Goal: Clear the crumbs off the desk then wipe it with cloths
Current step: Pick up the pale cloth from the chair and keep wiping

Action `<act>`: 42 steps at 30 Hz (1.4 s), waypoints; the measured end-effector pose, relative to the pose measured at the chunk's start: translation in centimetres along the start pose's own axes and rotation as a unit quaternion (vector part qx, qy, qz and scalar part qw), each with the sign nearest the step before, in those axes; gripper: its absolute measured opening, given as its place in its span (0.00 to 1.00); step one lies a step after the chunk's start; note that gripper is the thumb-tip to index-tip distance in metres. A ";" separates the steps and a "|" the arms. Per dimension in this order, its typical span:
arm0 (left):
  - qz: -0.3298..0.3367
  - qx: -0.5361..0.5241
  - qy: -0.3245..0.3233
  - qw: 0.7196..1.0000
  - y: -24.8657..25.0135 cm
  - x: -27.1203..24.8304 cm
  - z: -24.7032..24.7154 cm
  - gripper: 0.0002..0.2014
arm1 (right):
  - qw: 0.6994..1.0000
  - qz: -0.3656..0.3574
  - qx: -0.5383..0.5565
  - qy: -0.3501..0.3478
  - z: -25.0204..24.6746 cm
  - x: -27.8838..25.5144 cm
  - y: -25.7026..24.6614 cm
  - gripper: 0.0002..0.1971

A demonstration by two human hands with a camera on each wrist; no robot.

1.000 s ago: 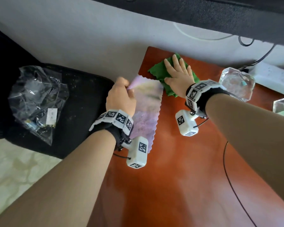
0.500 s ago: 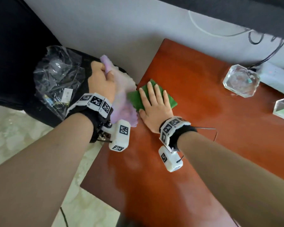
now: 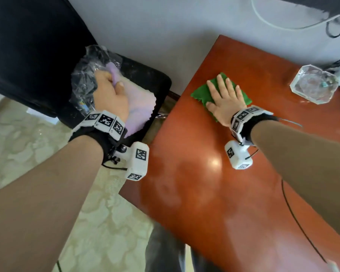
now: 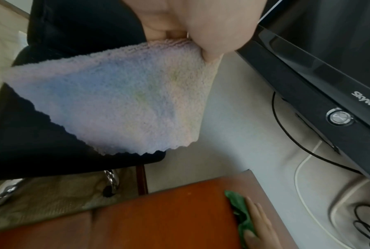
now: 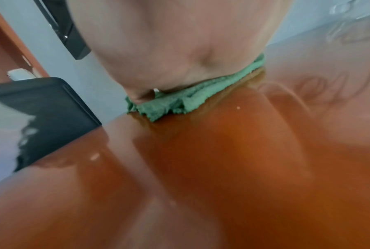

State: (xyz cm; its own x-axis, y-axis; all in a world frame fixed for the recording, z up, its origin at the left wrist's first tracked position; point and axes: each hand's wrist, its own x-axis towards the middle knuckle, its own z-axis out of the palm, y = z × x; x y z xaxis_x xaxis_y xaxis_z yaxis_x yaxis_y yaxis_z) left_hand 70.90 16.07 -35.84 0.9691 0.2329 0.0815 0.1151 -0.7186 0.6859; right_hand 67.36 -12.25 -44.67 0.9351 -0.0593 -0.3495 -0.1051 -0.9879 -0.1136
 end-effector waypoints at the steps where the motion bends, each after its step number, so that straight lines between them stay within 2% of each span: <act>1: -0.003 0.002 -0.001 1.000 -0.8 0.0 -0.3 0.12 | 1.000 0.017 0.001 0.010 0.0 0.5 -0.1 0.33; 5: -0.015 0.007 -0.017 1.000 -3.9 0.2 -0.3 0.11 | 0.997 0.061 0.012 0.042 0.7 0.6 -2.7 0.33; 12: 0.008 0.022 -0.071 0.997 -6.0 1.2 -0.5 0.13 | 0.998 -0.003 -0.017 0.062 4.2 -5.5 -11.9 0.35; 18: 0.046 0.019 -0.129 0.990 -4.2 2.1 -1.0 0.12 | 0.999 -0.029 0.018 0.013 7.4 -14.5 -18.3 0.36; 21: 0.065 0.006 -0.152 0.986 -2.9 2.1 -0.9 0.13 | 0.999 0.002 0.044 -0.012 8.3 -17.5 -20.2 0.36; 25: 0.068 -0.002 -0.179 0.982 -1.0 1.9 -0.4 0.13 | 0.994 0.061 0.074 -0.042 8.3 -19.0 -21.7 0.38; 30: 0.083 -0.011 -0.189 0.978 0.9 2.5 1.1 0.12 | 0.993 0.047 0.083 -0.071 7.0 -18.2 -19.4 0.38; 38: 0.069 0.017 -0.171 0.983 3.6 5.2 4.2 0.12 | 0.978 0.169 0.106 -0.069 1.5 -7.6 -7.2 0.40; 42: 0.053 0.024 -0.177 0.982 5.2 6.4 6.6 0.12 | 0.970 0.205 0.123 -0.053 -1.0 -2.7 -2.4 0.40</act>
State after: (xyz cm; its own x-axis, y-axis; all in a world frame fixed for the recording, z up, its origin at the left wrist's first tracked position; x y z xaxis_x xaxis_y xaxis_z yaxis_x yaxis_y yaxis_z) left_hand 79.17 9.49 -36.49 0.9903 -0.0819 -0.1123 0.0112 -0.7583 0.6518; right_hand 65.42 -9.83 -42.54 0.7590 -0.4121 -0.5040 -0.5503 -0.8198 -0.1585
